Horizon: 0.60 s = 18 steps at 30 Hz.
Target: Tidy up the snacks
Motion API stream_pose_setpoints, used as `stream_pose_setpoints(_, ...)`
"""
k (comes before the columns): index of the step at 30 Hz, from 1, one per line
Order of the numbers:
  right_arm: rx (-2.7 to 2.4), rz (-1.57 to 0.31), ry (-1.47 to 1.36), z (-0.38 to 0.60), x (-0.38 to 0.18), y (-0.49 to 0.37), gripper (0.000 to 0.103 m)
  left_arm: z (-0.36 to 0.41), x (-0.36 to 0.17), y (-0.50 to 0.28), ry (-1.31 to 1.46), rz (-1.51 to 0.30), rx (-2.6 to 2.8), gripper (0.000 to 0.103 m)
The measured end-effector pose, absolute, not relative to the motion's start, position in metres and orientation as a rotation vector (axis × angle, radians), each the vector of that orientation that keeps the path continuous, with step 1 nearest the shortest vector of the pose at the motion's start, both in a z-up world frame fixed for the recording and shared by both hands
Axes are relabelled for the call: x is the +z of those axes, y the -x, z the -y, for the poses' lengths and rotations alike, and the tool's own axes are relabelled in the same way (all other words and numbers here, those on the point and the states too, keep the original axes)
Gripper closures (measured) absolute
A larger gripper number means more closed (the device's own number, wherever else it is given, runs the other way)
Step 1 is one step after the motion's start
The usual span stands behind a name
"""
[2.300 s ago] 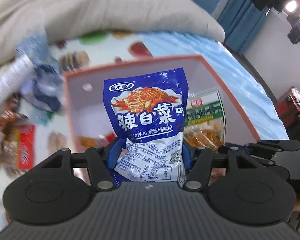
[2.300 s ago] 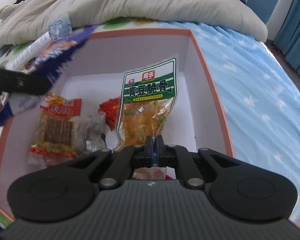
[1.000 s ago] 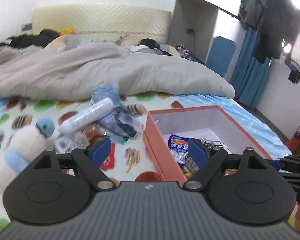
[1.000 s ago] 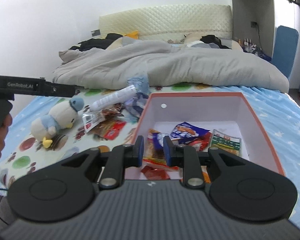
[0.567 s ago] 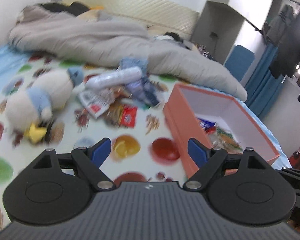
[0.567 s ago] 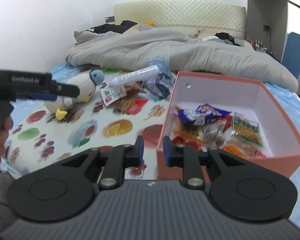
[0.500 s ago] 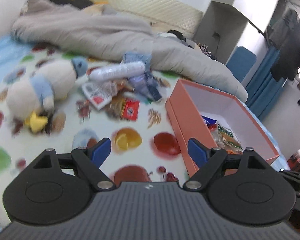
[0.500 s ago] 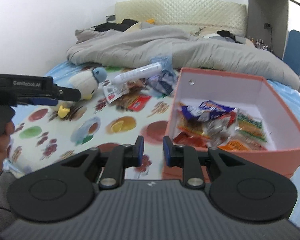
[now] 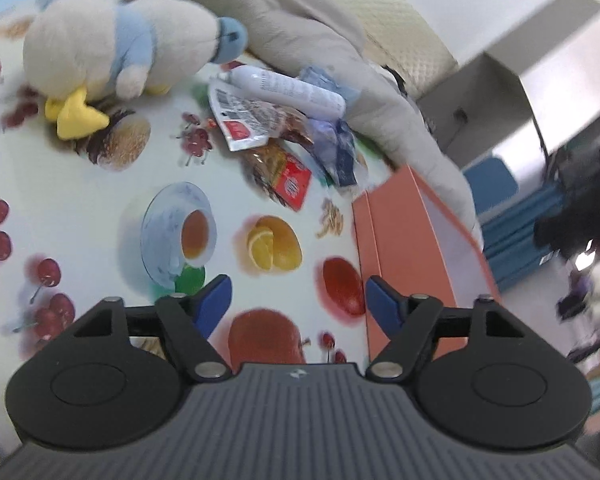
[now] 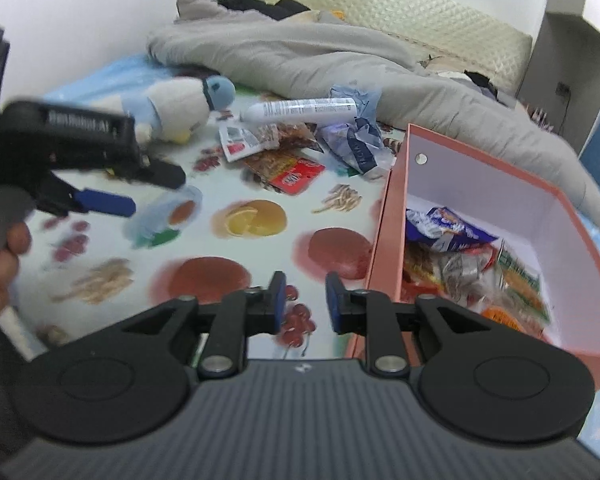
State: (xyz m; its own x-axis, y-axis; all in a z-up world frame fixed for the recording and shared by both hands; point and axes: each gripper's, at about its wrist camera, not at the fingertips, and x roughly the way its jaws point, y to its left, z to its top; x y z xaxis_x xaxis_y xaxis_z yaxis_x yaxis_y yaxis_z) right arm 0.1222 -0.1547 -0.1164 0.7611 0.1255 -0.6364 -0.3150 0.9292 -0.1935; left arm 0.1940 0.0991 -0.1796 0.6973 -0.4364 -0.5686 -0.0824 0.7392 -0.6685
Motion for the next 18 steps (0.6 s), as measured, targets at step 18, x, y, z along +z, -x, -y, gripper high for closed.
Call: stream_pose_setpoints(18,0.268,-0.687,0.482,0.093,-0.172,-0.235,0.061,-0.129,-0.25,-0.31,0.895,-0.765,-0.23,0.051)
